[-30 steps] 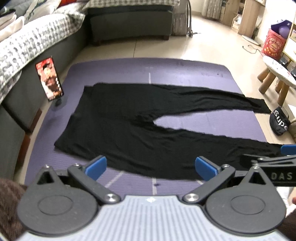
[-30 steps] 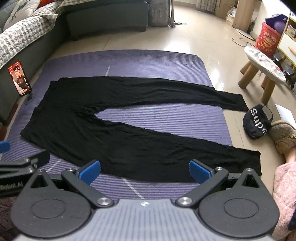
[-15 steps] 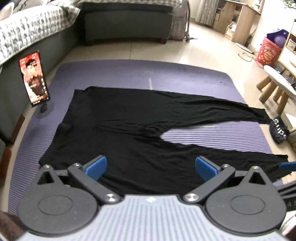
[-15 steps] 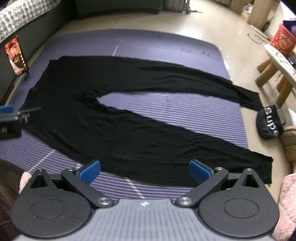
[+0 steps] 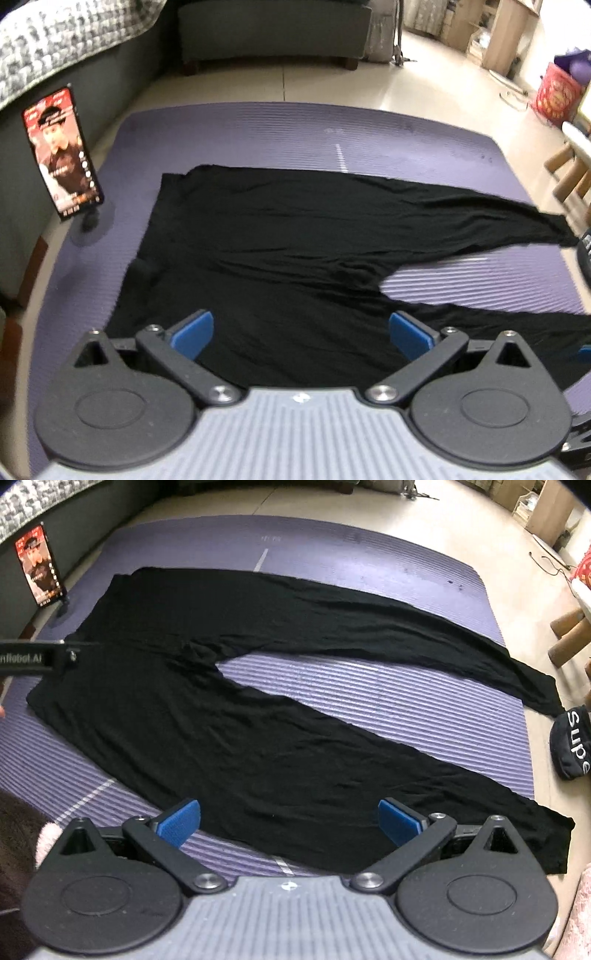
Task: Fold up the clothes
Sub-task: 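Grasp the waistband corner with the left gripper while the right gripper grasps the other corner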
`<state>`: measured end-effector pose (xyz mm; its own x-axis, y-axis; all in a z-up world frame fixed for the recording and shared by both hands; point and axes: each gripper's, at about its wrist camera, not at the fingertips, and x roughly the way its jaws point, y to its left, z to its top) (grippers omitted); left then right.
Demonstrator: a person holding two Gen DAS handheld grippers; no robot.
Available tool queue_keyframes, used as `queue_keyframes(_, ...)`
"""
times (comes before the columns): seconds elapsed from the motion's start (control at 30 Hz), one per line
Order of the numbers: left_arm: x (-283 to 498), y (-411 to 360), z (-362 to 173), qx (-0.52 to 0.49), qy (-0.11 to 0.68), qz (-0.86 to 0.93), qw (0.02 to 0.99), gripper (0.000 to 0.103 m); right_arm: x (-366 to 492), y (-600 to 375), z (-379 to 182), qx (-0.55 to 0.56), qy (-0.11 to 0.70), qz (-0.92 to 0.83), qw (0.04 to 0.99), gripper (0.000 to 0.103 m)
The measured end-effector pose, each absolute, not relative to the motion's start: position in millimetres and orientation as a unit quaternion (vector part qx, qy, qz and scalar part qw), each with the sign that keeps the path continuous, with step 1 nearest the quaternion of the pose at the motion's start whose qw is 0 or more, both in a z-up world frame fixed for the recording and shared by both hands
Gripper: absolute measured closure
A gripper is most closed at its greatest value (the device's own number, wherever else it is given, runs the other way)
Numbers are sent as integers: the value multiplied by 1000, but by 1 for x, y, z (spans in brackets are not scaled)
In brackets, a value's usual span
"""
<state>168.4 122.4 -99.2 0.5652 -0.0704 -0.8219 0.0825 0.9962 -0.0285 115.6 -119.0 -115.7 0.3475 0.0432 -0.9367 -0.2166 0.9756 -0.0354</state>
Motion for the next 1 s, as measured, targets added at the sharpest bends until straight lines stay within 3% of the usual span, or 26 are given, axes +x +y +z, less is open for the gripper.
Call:
queue_keyframes(0.33,182,193,-116,61,498,-21,865,6,115,-85,-136,-164,538,159,812,3)
queue_keyframes(0.43,186,226,-122,74,519,-19,851,8,117,-75,-142,-177,541,184,801,12)
queue_keyframes(0.5,189,246,-126,64,537,-22,841,19,119,-67,-147,-182,547,201,792,32)
queue_keyframes(0.57,191,268,-128,41,550,-20,834,24,121,-59,-152,-191,551,215,783,32)
queue_keyframes(0.73,186,303,-141,22,592,-48,804,24,114,-46,-161,-229,544,244,770,39)
queue_keyframes(0.83,184,315,-152,1,610,-48,791,28,112,-45,-170,-237,552,253,759,48)
queue_keyframes(0.9,183,321,-159,-19,618,-47,785,39,114,-46,-175,-239,557,254,754,62)
queue_keyframes(1.0,187,325,-166,-40,624,-47,779,43,113,-48,-182,-246,562,252,748,65)
